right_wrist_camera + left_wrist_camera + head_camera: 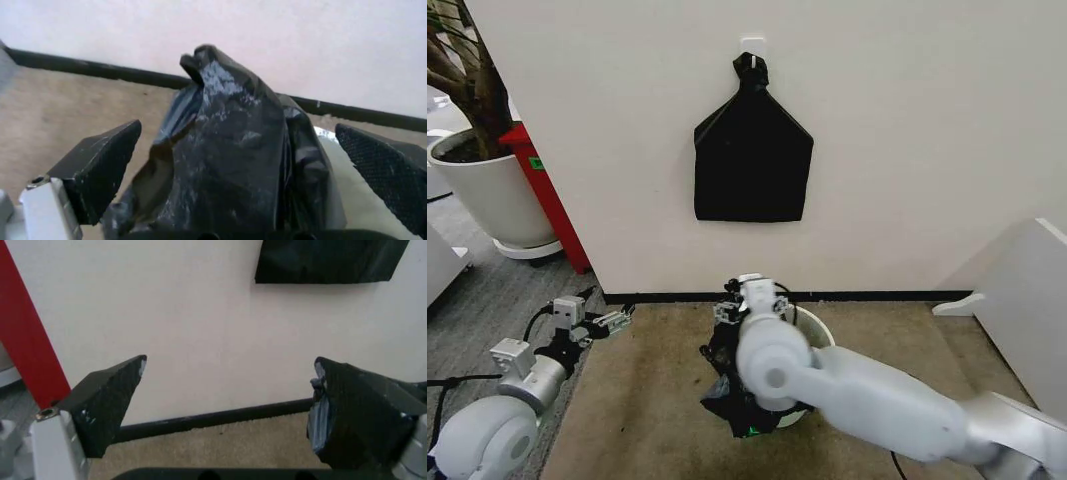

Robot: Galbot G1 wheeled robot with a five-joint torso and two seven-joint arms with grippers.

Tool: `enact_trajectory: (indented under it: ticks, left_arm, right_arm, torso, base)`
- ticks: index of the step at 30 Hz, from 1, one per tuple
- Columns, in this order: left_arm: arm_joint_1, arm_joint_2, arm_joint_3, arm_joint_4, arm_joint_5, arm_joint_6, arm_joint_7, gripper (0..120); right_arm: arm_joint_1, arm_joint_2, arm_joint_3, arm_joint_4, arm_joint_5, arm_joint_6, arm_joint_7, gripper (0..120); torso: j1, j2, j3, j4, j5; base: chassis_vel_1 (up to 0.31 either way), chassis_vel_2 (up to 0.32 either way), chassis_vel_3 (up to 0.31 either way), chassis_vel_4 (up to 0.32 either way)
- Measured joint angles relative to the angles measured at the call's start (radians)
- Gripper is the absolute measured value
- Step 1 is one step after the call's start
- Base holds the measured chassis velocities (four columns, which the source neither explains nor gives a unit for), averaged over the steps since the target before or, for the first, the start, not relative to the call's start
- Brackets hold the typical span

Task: Place the garbage bag over the trash bin.

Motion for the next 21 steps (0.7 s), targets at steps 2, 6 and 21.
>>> enact_trajectory:
  ticks: [2, 6, 21]
  left_arm:
    - [-0.001, -0.003, 0.001, 0.006, 0.007, -0.004, 0.006, 100]
    - [-0.003, -0.012, 0.006, 0.023, 0.026, -0.014, 0.020, 100]
    - [-0.004, -0.024, 0.003, 0.039, 0.026, -0.033, 0.055, 100]
  right_arm:
    - [0.000, 0.020, -0.019, -0.020, -0.007, 0.005, 0.015, 100]
    - [-0.010, 0.074, -0.043, -0.078, -0.022, 0.027, 0.028, 100]
    - [-0.014, 0.126, -0.092, -0.230, -0.089, 0.032, 0.029, 100]
  torso:
    - [0.000, 0.000, 0.000, -0.0001, 0.0001]
    - [0.000, 0.000, 0.000, 0.0001, 0.0000]
    - [0.000, 0.000, 0.000, 0.0001, 0.0002]
  base:
    - [0.000, 0.000, 0.000, 0.000]
    - [0.000, 0.000, 0.000, 0.000]
    - [0.000, 0.000, 0.000, 0.000]
